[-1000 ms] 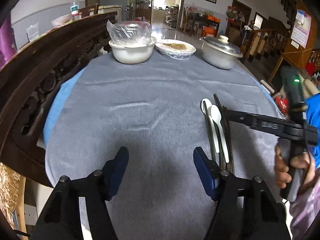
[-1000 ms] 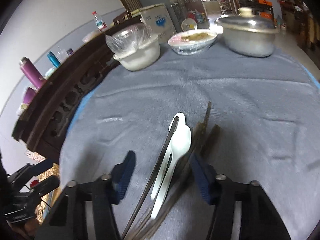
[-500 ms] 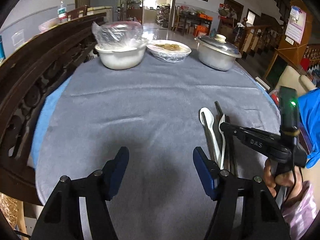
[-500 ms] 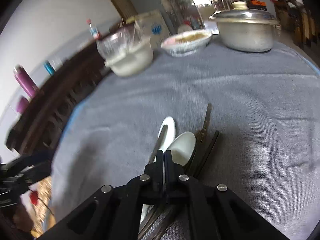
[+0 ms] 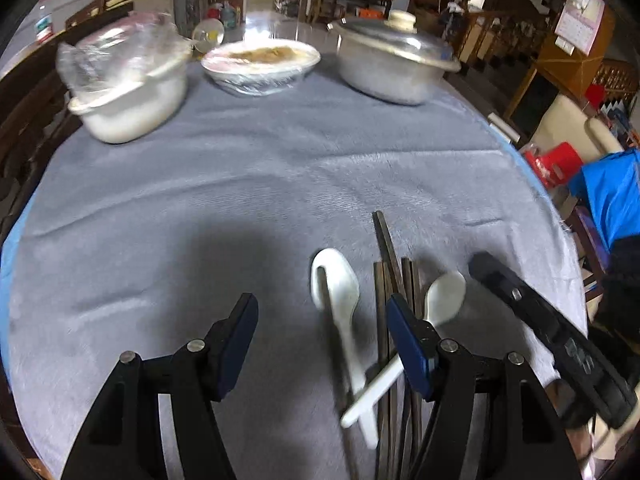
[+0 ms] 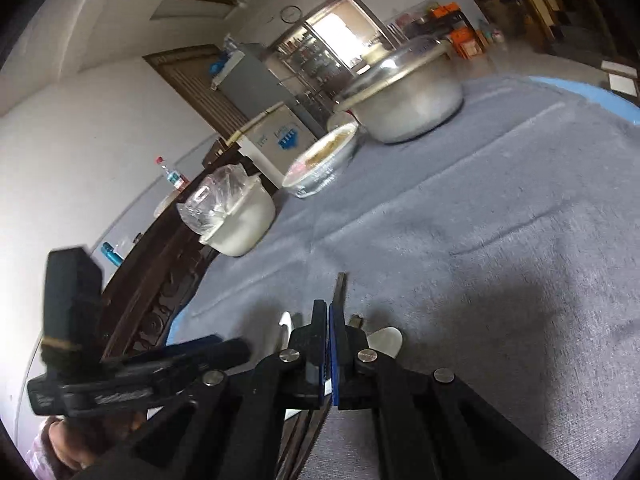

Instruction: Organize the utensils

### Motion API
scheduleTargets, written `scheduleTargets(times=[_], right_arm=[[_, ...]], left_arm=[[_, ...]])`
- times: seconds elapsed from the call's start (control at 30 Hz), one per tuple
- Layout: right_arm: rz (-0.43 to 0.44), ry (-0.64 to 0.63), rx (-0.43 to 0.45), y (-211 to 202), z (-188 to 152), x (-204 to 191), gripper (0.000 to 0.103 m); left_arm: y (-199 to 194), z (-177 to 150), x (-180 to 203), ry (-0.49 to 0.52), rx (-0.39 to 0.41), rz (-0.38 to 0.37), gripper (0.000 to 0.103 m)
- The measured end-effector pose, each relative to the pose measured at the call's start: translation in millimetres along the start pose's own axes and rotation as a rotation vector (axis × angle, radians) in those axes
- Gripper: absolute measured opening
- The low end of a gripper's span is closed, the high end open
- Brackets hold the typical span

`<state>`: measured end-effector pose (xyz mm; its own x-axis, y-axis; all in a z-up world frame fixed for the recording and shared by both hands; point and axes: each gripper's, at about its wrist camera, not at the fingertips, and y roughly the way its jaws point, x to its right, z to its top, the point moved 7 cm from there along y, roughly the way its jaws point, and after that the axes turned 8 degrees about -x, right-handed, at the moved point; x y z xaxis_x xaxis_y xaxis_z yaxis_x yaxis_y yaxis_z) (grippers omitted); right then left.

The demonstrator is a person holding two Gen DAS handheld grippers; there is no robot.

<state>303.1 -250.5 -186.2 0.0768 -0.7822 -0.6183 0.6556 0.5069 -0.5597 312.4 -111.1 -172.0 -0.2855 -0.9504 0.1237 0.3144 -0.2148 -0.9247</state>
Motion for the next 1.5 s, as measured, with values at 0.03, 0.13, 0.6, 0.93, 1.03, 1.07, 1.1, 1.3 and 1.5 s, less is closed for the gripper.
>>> scheduleTargets(times=[0.03,0.13,0.6,0.93,1.03,1.07,1.1,1.3,1.5], right_arm=[[-0.008,0.009,-0.005,0,0,2,0.004],[0.01,0.084,-0.003,-6,2,17,0.006],[0.084,0.188,-0.207,30,-20,28,0.015],[0.062,0.1,-0.137,23,-14,16,0.002],[0.054,0.154,-0.164,25,-14,24,0.006],[0.047,0.176,-0.169,26,-13,28,0.008],[0.041,0.19,-0.168,26,-13,30,0.022],[-0.027,0.073,-0.114,19,-11,14,0.066],[-0.104,-0.068,-0.157,35,-19,-6,0.041]], left_arm=[[8,5,3,0.004,-0.017,0.005,0.068],[20,12,6,-0.003,-0.036,0.015,0.068],[16,17,3,-0.016,0.032,-0.104,0.032],[-64,25,-1,-0.048,0.229,-0.183,0.032],[-90,23,-3,-0.052,0.303,-0.193,0.032],[-94,24,-3,-0.051,0.318,-0.193,0.032],[-103,23,-4,-0.05,0.345,-0.193,0.032],[-137,14,-13,-0.067,0.435,-0.204,0.032],[-142,-11,-17,-0.073,0.444,-0.179,0.032]])
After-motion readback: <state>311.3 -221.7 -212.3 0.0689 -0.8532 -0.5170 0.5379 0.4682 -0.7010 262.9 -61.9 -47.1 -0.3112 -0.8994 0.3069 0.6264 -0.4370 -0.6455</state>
